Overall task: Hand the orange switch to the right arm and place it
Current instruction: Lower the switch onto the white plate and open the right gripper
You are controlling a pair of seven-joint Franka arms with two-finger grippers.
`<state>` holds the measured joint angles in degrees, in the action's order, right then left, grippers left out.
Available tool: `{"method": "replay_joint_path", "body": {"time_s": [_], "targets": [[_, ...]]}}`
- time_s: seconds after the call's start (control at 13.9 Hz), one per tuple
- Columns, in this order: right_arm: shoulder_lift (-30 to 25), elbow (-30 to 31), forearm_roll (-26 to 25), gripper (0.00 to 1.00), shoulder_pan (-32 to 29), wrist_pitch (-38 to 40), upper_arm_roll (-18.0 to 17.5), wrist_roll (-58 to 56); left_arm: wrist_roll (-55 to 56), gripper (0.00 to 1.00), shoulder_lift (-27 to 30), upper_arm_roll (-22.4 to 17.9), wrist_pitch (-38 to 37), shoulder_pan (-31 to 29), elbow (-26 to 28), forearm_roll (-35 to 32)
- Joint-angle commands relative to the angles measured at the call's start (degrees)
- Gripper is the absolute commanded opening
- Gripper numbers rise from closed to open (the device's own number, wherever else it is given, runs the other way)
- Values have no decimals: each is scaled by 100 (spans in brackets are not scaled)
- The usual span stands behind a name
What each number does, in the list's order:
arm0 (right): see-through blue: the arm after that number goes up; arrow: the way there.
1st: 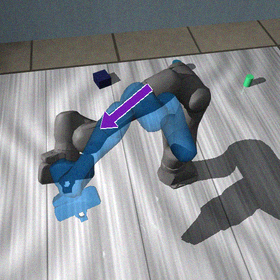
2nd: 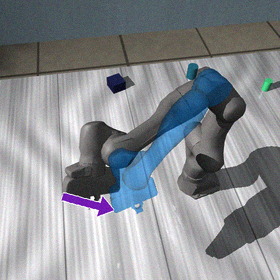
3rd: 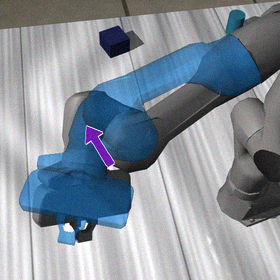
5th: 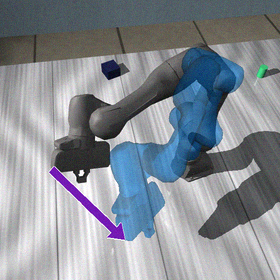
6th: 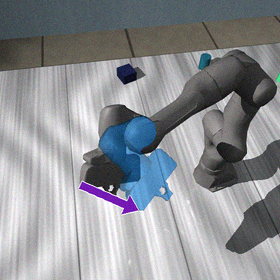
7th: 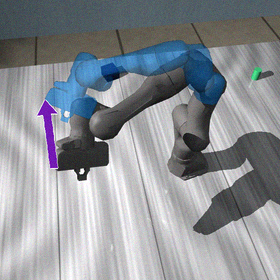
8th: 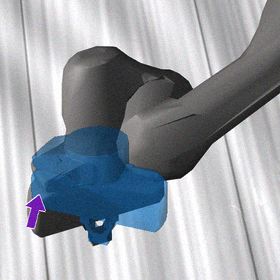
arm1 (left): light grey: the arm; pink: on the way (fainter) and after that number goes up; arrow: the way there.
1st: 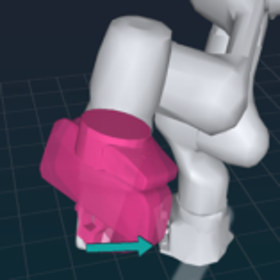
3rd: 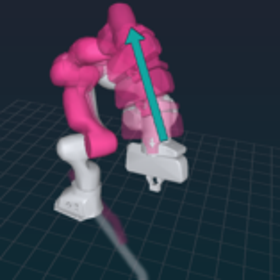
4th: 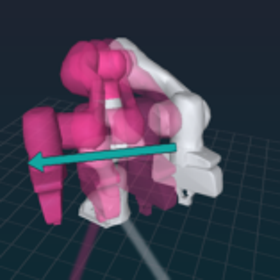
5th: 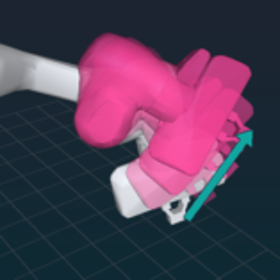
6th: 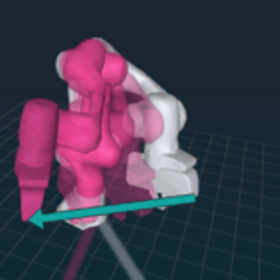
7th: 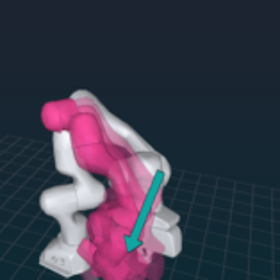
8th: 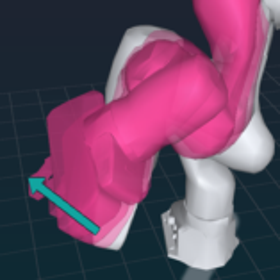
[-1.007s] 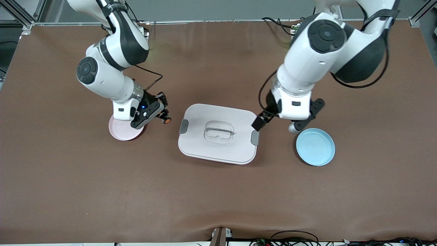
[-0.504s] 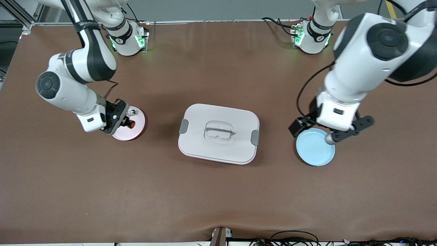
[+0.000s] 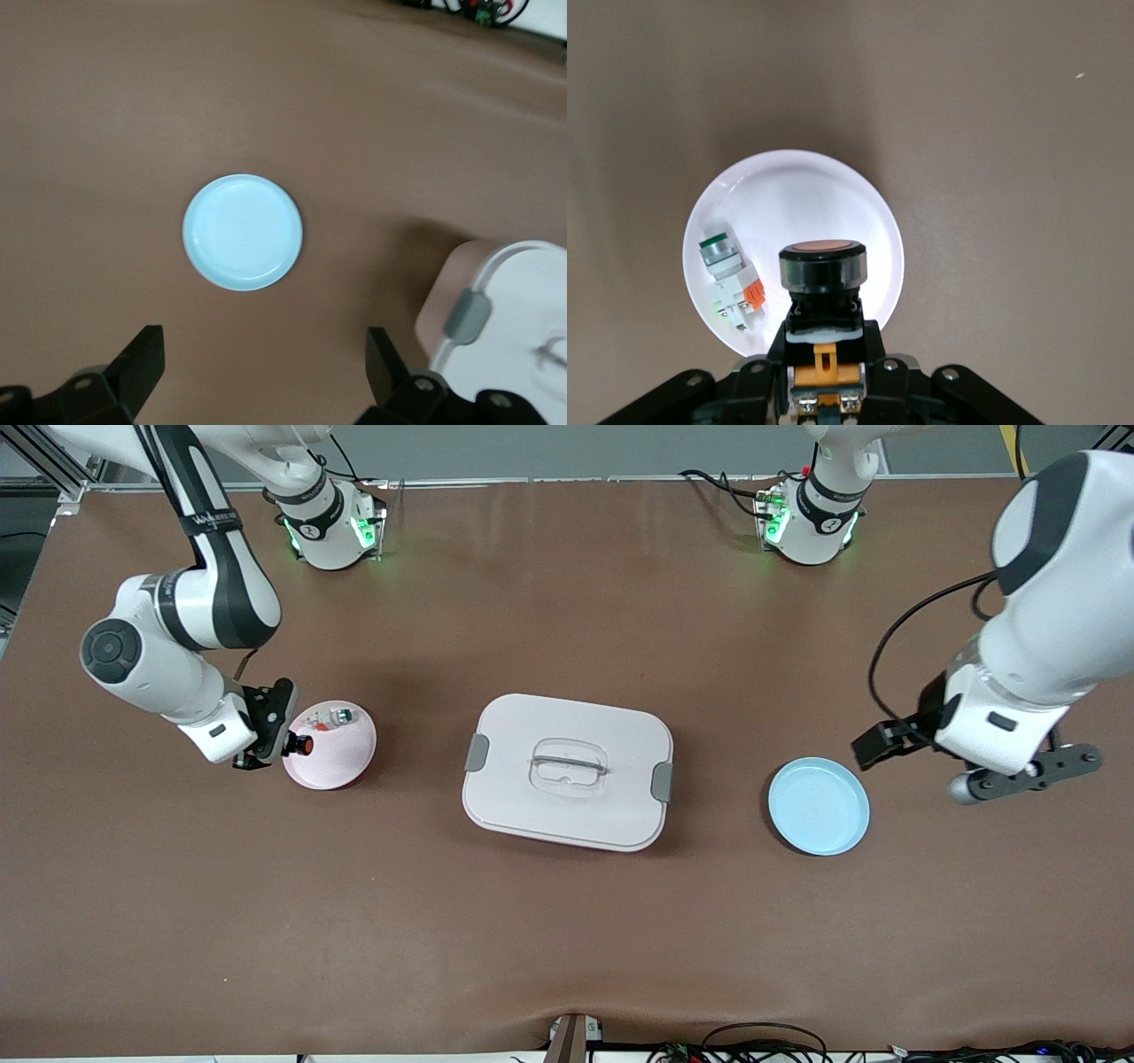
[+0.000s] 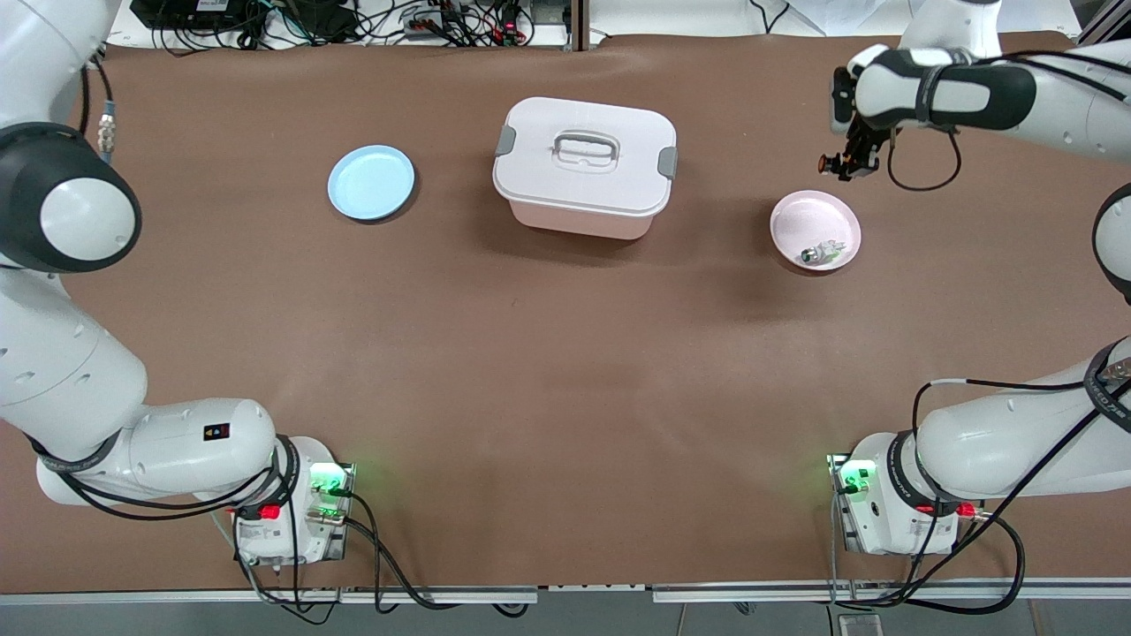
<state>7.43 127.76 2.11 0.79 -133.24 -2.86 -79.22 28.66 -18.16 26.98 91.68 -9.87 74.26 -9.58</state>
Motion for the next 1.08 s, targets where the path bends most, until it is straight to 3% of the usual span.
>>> {"method": "replay_joint_path", "body": {"time_s": [0.0, 0.36, 0.72, 1.01], "targets": [[-224, 529, -105, 0, -236, -499, -109, -392, -526, 100, 399, 35, -308, -226, 159, -79], [-93, 996, -105, 0, -246, -1388, -109, -419, -1370, 100, 1251, -622, -362, 81, 869, 35], [566, 996, -79, 0, -237, -2064, -144, -489, -1845, 100, 1938, -1879, -344, 1047, 1582, 466], [874, 1014, -70, 0, -219, -2469, -153, -489, -2004, 100, 2219, -1942, -335, 1066, 1890, 791]]}}
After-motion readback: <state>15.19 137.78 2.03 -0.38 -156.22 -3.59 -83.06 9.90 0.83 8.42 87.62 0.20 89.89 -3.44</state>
